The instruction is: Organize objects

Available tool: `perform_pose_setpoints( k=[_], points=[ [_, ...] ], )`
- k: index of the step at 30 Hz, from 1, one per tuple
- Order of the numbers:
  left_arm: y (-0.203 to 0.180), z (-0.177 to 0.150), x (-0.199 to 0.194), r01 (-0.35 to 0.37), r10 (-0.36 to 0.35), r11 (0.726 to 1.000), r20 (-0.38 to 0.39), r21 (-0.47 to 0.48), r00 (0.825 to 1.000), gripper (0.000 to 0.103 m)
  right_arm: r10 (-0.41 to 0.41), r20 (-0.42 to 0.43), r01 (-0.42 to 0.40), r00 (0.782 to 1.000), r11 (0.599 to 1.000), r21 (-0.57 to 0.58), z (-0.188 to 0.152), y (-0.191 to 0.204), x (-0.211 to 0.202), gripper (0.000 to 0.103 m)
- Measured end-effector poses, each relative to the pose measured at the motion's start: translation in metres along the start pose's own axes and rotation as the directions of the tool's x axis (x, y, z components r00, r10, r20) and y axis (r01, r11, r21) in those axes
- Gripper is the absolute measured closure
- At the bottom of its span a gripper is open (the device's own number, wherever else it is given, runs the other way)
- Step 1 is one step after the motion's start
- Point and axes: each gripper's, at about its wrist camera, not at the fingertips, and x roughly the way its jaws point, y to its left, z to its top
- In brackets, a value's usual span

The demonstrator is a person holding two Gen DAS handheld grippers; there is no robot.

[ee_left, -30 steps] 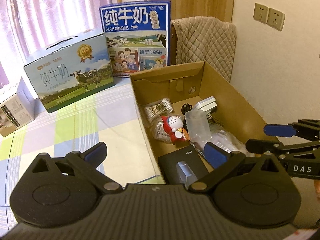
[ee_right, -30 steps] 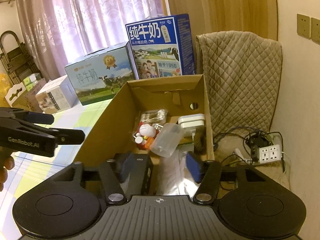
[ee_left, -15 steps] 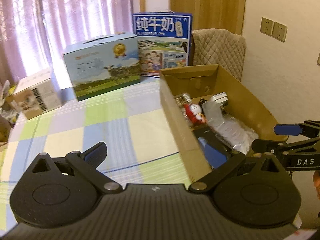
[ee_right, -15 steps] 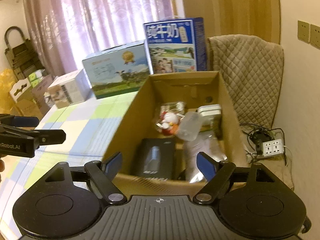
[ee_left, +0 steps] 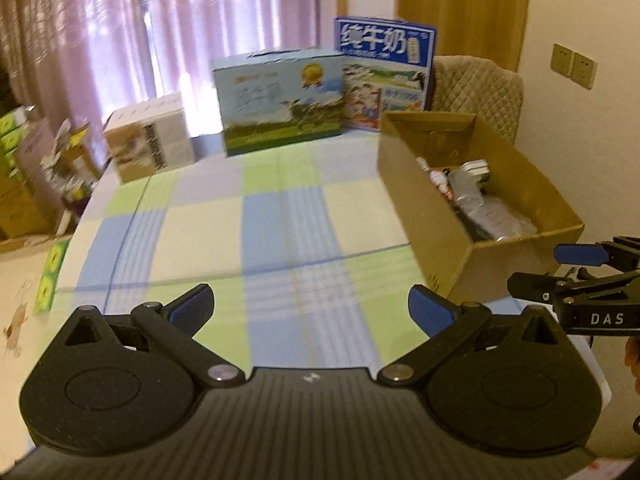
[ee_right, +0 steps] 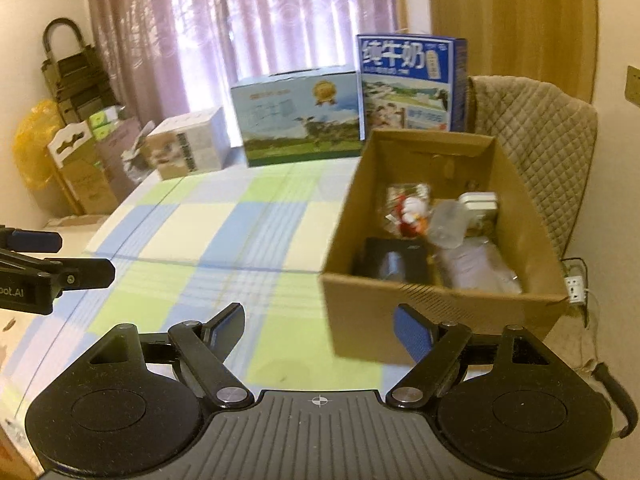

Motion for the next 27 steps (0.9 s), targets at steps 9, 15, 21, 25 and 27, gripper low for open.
perform_pose_setpoints(
  k=[9,15,21,25,27],
  points=[
    [0.029,-0.042,-0.023,-0.041,0.035,0.997,-0.091,-0.065,0.995,0.001,0.053,-0.048,-0.051,0.997,0.998,0.028,-0.022,0.037,-0.007,0.024],
    [0.043,-0.064,-0.034,-0.06,0.046,0.993,-0.138,-0.098,0.989,0.001,0.066,-0.087,-0.064,0.994,0.998,0.03,-0.037,0.058,-0.01,0.024],
    [0.052,-0.08,-0.045,-0.056,0.039,0.992,-0.154,-0.11,0.987,0.001,0.075,-0.108,-0.073,0.991,0.997,0.024,-0.052,0.076,-0.014,0.024],
    [0.055,-0.089,-0.049,-0.056,0.036,0.991,-0.165,-0.117,0.986,0.001,0.083,-0.113,-0.081,0.99,0.997,0.019,-0.059,0.087,-0.017,0.024],
    [0.057,-0.094,-0.052,-0.061,0.04,0.991,-0.171,-0.121,0.985,0.001,0.085,-0.114,-0.084,0.99,0.996,0.016,-0.062,0.092,-0.019,0.024]
  ],
)
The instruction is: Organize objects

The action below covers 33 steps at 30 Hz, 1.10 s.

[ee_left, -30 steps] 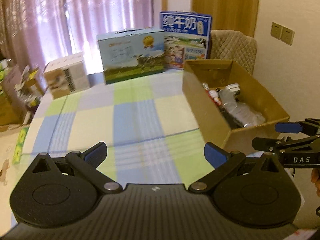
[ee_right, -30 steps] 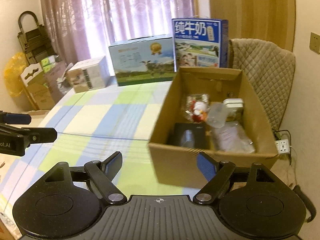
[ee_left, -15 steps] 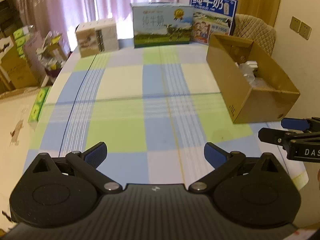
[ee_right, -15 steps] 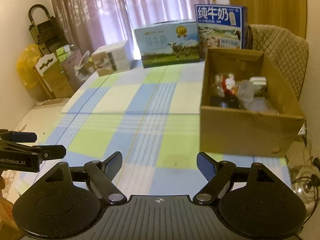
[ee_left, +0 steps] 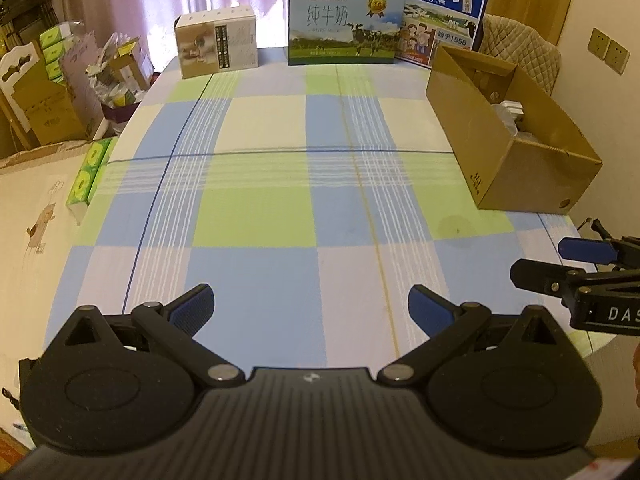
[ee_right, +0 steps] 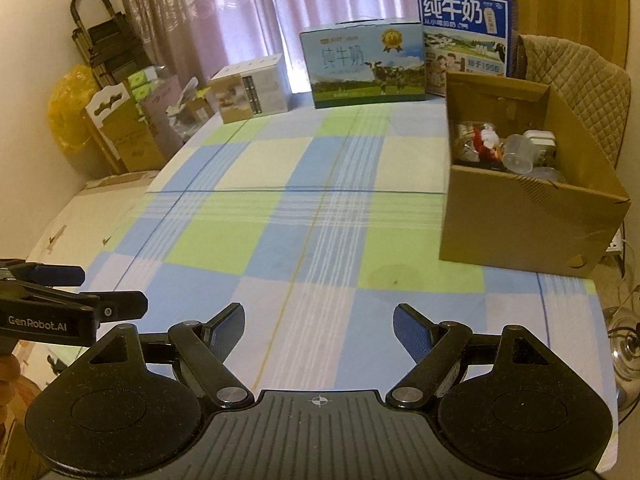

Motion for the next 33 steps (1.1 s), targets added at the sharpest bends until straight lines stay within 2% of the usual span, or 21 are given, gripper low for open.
perform_pose_setpoints(
  k=[15,33],
  points=[
    [0.02,-0.023,-0.014,-0.016,0.016,1.0,-0.004,-0.027,1.0,0.001,0.016,-0.016,-0.016,1.0,1.0,-0.014,-0.015,0.026,0.001,0.024],
    [0.024,-0.026,-0.013,-0.02,0.019,0.999,-0.012,-0.037,1.0,0.001,0.015,-0.029,-0.015,0.999,1.0,-0.014,-0.018,0.031,0.006,0.024]
  ],
)
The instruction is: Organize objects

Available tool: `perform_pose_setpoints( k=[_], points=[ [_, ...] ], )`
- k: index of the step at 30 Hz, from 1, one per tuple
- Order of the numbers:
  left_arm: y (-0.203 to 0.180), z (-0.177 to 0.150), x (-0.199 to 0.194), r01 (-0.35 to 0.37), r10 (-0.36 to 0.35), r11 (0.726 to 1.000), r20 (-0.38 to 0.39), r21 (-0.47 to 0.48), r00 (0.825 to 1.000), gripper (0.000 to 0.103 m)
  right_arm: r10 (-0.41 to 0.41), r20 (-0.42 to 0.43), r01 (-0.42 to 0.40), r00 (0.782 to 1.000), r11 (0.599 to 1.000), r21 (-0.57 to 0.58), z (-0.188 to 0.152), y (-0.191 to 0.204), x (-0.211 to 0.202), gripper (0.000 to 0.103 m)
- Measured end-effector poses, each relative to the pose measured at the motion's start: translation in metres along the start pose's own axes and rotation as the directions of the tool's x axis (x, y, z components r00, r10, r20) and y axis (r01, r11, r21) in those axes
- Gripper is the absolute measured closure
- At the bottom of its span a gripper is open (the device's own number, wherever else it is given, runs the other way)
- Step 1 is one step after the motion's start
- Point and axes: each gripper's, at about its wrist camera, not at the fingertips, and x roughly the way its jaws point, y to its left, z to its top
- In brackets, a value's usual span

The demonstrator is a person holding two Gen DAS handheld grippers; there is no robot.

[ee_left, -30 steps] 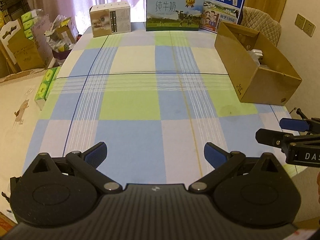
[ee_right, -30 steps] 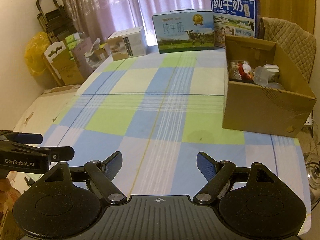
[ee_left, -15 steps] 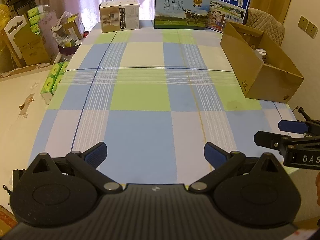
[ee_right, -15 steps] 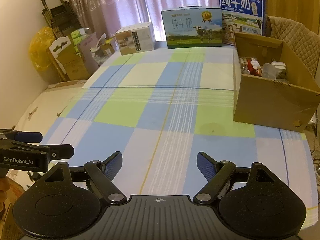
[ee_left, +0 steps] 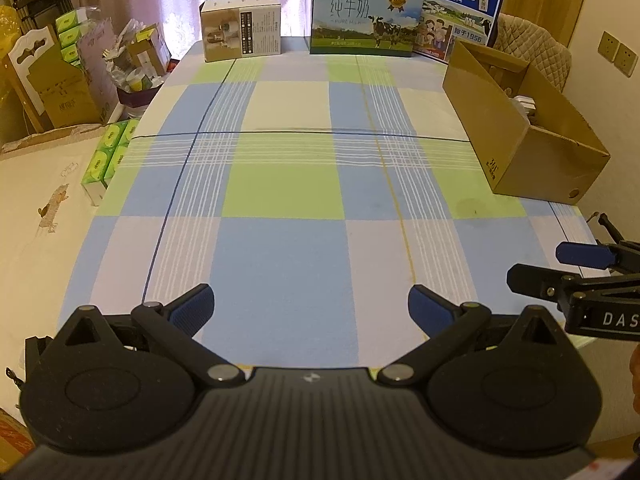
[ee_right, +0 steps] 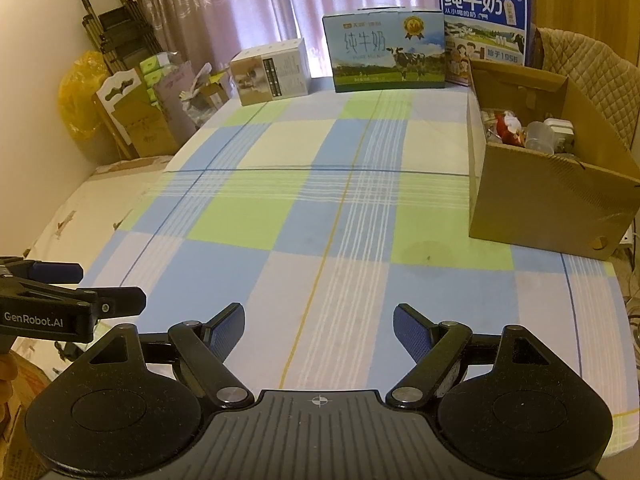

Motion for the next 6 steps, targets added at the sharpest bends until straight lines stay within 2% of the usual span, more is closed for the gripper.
perform_pose_setpoints(
  k=[6],
  points=[
    [-0.0032,0.0059,0.0063,0.004,-0.004,1.0,-0.006,0.004,1.0,0.001,0.003,-0.004,-0.003,1.0,1.0,0.002,0.0032,-0.0066,0.0037,0.024]
  ],
)
